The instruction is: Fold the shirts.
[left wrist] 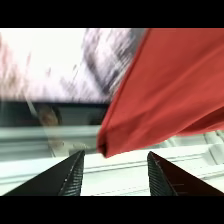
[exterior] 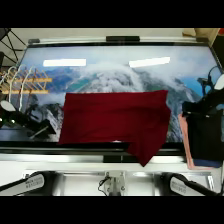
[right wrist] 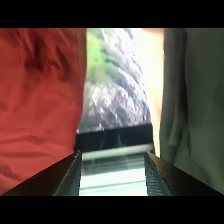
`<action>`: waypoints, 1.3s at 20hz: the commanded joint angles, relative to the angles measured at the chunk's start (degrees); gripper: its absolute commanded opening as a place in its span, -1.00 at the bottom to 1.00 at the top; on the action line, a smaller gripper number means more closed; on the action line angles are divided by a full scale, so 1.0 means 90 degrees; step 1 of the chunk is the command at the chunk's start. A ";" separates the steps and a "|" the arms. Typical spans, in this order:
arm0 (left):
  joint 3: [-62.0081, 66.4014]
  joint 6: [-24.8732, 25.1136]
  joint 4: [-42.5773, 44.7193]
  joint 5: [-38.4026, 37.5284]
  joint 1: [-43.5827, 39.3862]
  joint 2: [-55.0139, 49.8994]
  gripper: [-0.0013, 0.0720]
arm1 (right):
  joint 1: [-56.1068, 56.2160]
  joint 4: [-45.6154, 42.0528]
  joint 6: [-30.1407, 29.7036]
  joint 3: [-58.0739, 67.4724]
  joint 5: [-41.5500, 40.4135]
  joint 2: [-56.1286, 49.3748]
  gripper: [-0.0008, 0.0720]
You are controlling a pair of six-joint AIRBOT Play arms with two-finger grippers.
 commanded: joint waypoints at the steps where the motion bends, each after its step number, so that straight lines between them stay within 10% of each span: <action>1: -0.1416 0.0194 -0.0114 0.0733 0.0046 0.0503 0.32 | -0.0155 0.0121 -0.0063 -0.0282 0.0029 0.0374 0.43; 7: -0.1685 0.0403 -0.1042 0.1751 0.0046 0.0486 0.20 | -0.0155 0.0386 -0.0063 -0.0282 0.0126 0.0379 0.43; 11: -0.1681 0.0478 -0.1117 0.1836 0.0046 0.0491 -0.89 | -0.0153 0.0413 -0.0075 -0.0376 0.0296 0.0437 0.43; 13: -0.1681 0.0527 -0.1117 0.1804 0.0046 0.0491 -0.89 | -0.0155 0.0488 -0.0352 -0.1073 0.0199 0.0763 0.43; 15: -0.1678 0.0653 -0.1117 0.1795 0.0049 0.0491 -0.89 | -0.0272 0.0850 -0.0685 -0.2353 0.0109 0.1112 0.85; 26: -0.1678 0.0692 -0.1117 0.1797 0.0046 0.0491 -0.88 | -0.0219 0.2669 -0.0551 -0.4500 -0.1809 0.1066 0.52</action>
